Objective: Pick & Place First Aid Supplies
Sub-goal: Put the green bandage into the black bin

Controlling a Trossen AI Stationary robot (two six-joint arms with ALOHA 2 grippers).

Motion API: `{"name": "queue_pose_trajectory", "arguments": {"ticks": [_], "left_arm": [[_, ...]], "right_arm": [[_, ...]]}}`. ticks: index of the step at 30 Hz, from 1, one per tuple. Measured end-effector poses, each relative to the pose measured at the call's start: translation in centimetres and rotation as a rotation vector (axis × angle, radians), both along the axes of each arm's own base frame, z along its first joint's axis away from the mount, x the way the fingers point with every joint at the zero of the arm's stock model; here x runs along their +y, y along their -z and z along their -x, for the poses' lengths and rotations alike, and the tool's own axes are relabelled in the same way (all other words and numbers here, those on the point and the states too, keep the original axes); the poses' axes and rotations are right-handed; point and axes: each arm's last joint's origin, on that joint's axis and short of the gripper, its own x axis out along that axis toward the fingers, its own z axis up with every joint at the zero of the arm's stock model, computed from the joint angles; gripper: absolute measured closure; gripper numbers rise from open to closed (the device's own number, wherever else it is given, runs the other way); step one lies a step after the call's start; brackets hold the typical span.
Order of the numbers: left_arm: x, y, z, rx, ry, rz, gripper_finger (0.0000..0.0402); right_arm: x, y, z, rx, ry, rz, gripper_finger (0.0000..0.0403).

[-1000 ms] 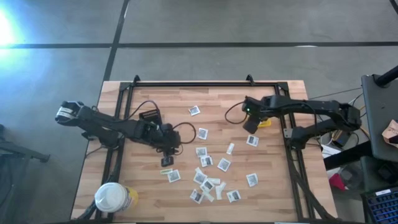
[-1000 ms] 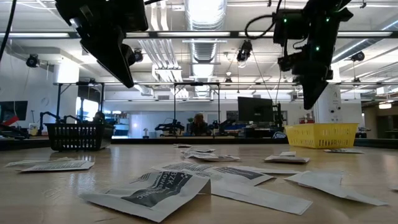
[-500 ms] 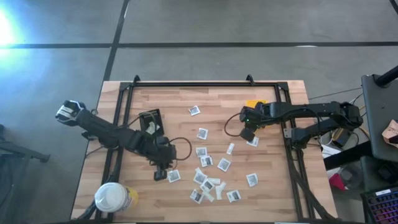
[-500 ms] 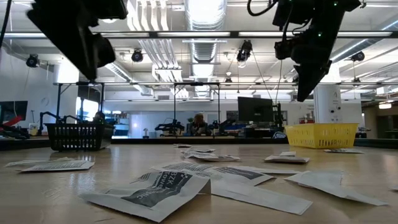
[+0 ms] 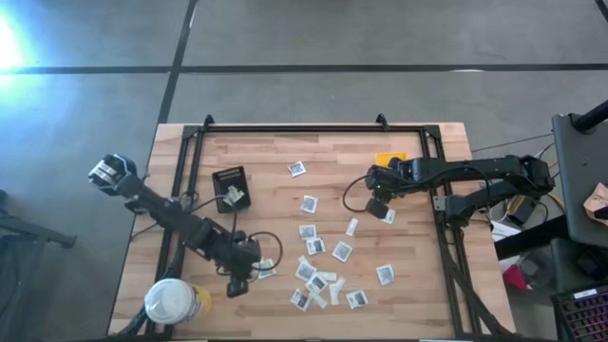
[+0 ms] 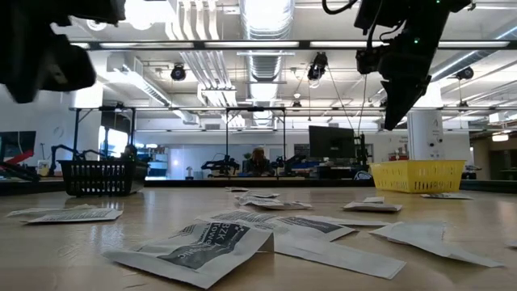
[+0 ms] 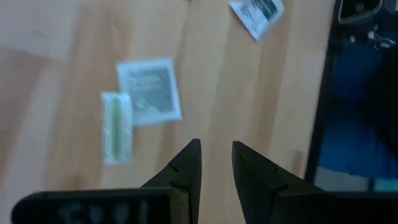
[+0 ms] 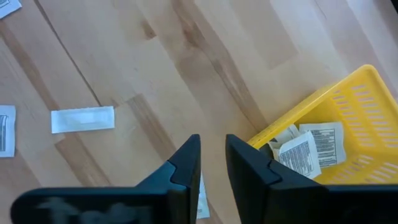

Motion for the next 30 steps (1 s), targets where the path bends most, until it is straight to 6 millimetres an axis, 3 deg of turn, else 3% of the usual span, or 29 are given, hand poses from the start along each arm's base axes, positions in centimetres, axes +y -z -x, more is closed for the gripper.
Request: {"name": "queue_pose_trajectory", "arguments": {"ticks": [7,14,21,30], "left_arm": [[-1.6,-1.8,-0.9,-0.007,0.045,0.044,0.0319],[-2.3,-4.0,-2.0,0.102,0.063,-0.060,0.0319],[-4.0,-2.4,-3.3,0.210,0.129,-0.236,0.0319],[-6.6,-0.5,-2.8,0.094,0.174,-0.510,0.0319]], "right_arm": [[0.0,0.0,0.0,-0.004,0.000,0.000,0.0329],[0.0,0.0,0.0,-0.005,0.000,0.000,0.0342],[0.0,0.0,-0.1,-0.008,0.000,0.001,0.0341],[0.0,0.1,0.0,-0.006,0.000,0.000,0.0329]]}}
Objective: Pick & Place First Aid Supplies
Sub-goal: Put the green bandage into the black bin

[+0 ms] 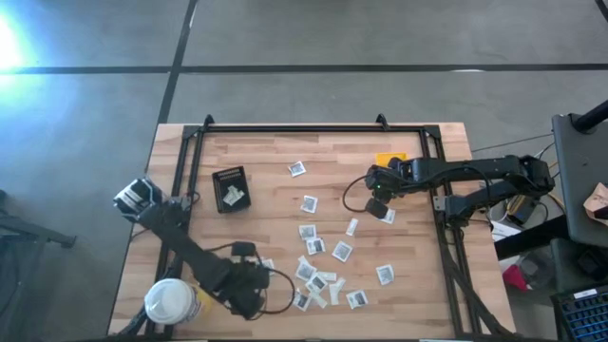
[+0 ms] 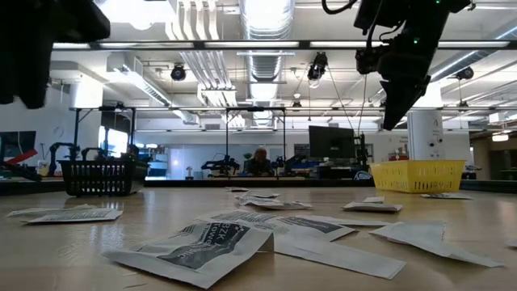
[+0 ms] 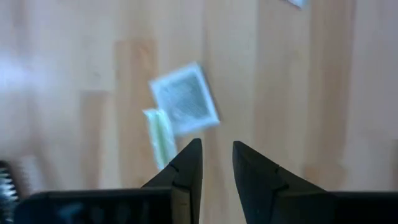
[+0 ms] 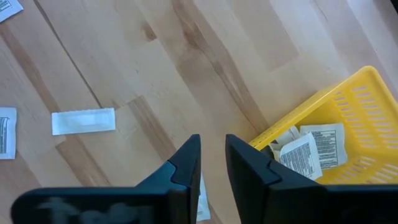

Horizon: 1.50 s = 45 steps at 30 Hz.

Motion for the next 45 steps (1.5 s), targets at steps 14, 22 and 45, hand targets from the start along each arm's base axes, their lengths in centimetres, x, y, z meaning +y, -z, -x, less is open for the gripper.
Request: {"name": "queue_pose_trajectory", "arguments": {"ticks": [14,22,45], "left_arm": [[1.1,3.6,1.7,0.003,-0.079,-0.123,0.0313],[1.8,4.7,0.9,0.026,-0.121,-0.010,0.0242],[4.2,7.7,0.5,0.053,-0.120,0.013,0.0248]], "right_arm": [[0.0,0.9,0.3,0.021,0.000,-0.002,0.0345],[0.1,1.5,0.6,0.044,-0.002,-0.004,0.0346],[0.1,1.5,0.6,0.041,-0.003,-0.003,0.0346]]}}
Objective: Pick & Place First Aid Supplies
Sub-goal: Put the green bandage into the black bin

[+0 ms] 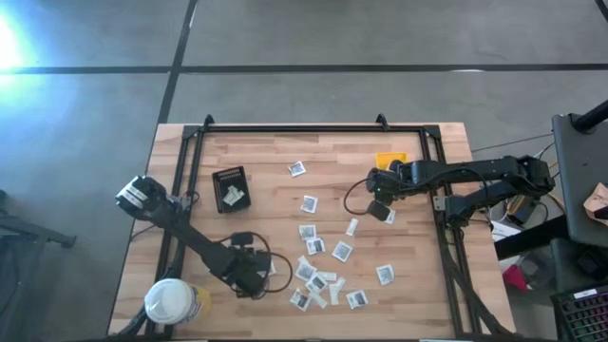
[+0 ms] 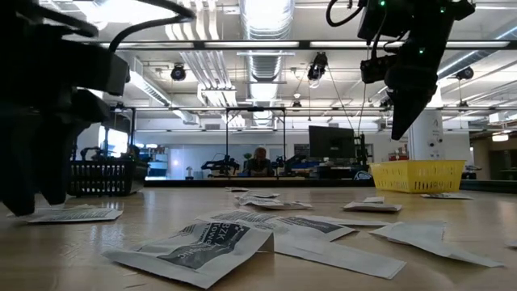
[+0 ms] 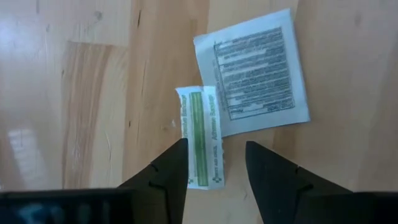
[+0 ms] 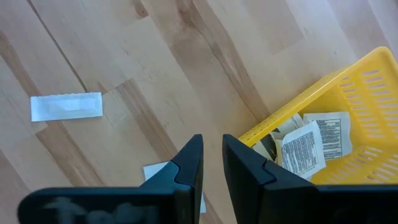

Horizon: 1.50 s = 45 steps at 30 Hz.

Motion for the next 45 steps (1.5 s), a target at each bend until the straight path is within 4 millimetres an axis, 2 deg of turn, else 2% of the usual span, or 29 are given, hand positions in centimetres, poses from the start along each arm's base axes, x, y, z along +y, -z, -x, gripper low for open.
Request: {"name": "queue_pose_trajectory", "arguments": {"ticks": [12,29,39,45], "left_arm": [[0.6,1.4,0.7,0.002,-0.005,0.006,0.0259],[0.6,1.9,0.8,0.021,-0.014,0.046,0.0342],[0.0,0.4,-0.1,0.019,-0.002,0.080,0.0349],[-0.4,-0.2,-0.4,0.016,0.007,0.114,0.0373]], "right_arm": [[0.0,0.0,0.0,-0.004,0.003,-0.001,0.0346],[0.0,0.0,-0.1,-0.017,0.002,-0.005,0.0346],[0.0,0.0,-0.2,-0.020,0.002,-0.005,0.0346],[0.0,0.0,-0.2,-0.021,0.001,-0.005,0.0346]]}}
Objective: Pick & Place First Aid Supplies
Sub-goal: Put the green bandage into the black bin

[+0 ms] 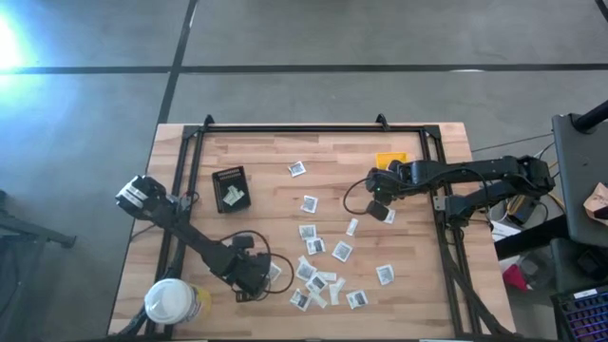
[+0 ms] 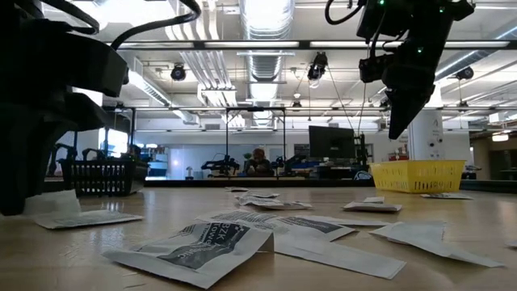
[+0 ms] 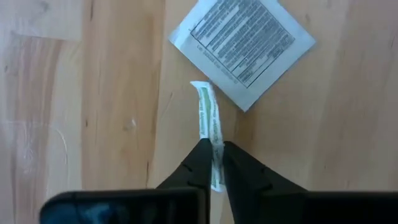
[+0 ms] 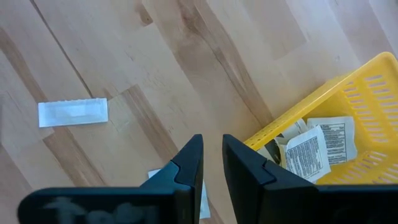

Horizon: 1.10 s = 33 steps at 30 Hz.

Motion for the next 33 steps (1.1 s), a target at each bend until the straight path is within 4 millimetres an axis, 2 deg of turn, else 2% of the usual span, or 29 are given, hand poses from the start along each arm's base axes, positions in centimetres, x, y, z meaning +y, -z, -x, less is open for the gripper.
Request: {"name": "queue_pose_trajectory", "arguments": {"ticks": [4,8,17,22,26,33], "left_arm": [[0.0,0.0,0.0,0.005,0.002,0.006,0.0396],[0.0,-0.3,0.1,0.003,0.004,0.017,0.0398],[1.1,-3.4,1.4,-0.076,0.005,0.032,0.0401],[3.0,-5.3,2.9,-0.166,-0.050,-0.017,0.0401],[5.3,-6.4,4.3,-0.247,-0.120,-0.063,0.0401],[9.7,-6.9,6.7,-0.340,-0.249,-0.106,0.0401]], "right_arm": [[0.0,0.0,0.0,0.000,0.000,0.000,0.0346],[0.0,0.0,0.0,0.000,0.000,0.000,0.0346],[0.3,0.0,-0.1,-0.003,-0.013,-0.004,0.0346],[0.6,0.0,-0.1,-0.007,-0.029,-0.004,0.0346],[0.9,0.0,-0.2,-0.009,-0.042,-0.004,0.0346],[1.2,-0.1,-0.4,-0.034,-0.056,-0.001,0.0346]]}}
